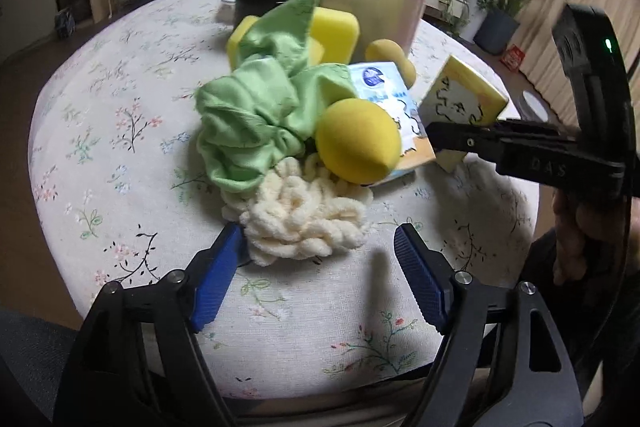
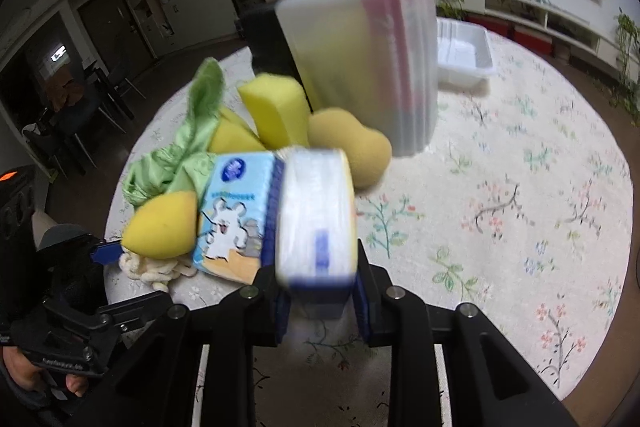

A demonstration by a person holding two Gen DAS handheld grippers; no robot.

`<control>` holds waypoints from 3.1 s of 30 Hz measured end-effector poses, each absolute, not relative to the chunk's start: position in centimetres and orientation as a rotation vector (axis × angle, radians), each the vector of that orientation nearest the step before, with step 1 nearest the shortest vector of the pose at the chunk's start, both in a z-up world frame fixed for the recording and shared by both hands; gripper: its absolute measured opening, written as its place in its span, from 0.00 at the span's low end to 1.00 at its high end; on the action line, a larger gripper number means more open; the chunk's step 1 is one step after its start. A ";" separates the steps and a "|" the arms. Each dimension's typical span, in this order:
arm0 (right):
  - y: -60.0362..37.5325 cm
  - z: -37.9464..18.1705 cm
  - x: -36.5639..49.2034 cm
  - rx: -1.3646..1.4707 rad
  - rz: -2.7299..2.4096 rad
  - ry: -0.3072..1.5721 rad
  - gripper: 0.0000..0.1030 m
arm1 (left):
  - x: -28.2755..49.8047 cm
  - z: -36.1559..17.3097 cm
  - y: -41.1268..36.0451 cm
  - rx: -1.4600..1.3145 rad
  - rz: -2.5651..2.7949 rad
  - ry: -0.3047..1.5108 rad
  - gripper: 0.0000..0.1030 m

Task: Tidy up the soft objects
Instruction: 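Close the left gripper on the cream knitted scrunchie while the right gripper holds the tissue pack, then lift and carry the scrunchie with the left gripper while the right gripper carries the pack to the white tray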

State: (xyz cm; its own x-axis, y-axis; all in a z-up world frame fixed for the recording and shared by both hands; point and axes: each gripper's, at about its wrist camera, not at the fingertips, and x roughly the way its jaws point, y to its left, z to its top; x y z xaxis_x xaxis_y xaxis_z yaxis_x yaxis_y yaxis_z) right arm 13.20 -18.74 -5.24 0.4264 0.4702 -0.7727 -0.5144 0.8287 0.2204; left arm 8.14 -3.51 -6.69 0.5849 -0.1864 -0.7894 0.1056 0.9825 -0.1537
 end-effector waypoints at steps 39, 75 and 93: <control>-20.0 -3.1 11.7 -0.025 0.576 0.824 0.22 | 5.8 -3.5 -1.9 -0.116 -0.236 0.774 0.11; -26.7 3.8 21.6 -0.001 0.386 0.796 0.22 | 23.8 6.0 11.5 -0.079 -0.224 0.645 0.11; -23.1 3.6 38.1 -0.143 0.424 0.877 0.23 | 40.1 3.4 6.3 0.120 -0.400 0.804 0.12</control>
